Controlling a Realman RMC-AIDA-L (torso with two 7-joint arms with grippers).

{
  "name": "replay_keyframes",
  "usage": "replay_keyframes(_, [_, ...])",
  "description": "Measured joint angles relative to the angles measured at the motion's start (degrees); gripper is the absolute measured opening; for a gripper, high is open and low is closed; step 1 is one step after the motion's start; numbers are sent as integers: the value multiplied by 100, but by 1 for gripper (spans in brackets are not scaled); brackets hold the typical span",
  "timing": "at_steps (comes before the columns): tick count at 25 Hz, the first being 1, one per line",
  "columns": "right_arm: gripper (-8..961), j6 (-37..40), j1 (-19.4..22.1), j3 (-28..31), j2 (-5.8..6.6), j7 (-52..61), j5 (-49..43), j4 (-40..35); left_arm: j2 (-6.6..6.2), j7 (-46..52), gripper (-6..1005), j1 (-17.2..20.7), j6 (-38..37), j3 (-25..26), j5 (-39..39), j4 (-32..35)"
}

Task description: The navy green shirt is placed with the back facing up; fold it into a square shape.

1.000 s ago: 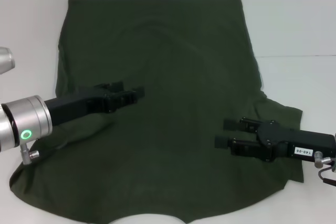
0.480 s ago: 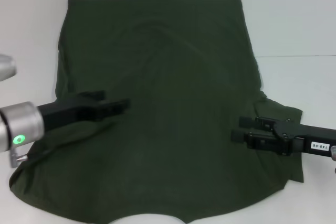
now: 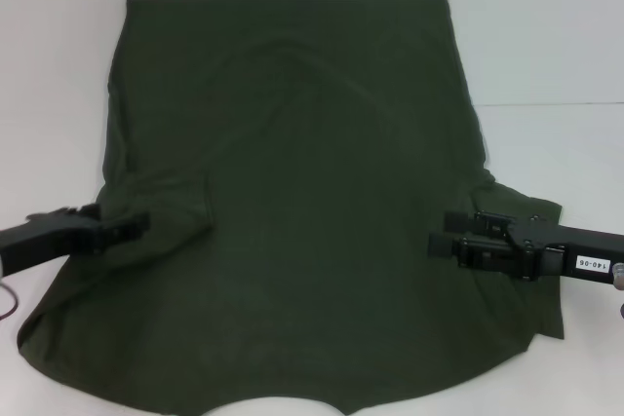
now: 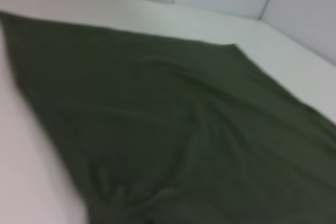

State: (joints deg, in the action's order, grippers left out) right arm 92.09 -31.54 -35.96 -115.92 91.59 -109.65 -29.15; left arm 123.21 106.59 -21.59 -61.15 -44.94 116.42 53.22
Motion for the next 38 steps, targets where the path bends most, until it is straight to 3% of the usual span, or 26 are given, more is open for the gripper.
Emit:
replay_keyframes(6, [817,-5,-8,-15,-3,58,3,-19,-1,55,865,119,101,274,221,-8])
replay_keyframes(17, [817,-5,-10,-16,-4,61,2,-27,-21,35,864,212,-229,194,472,-13])
replay_keyframes(30, [817,-8,-3,1,19,22,6,-42,64,-11,861,-282,-2084,-19,521,135])
replay_keyframes(38, [817,-9,37,10,96,189,2,-53,67,-286,861,-458,-2731,-21,-364,-137])
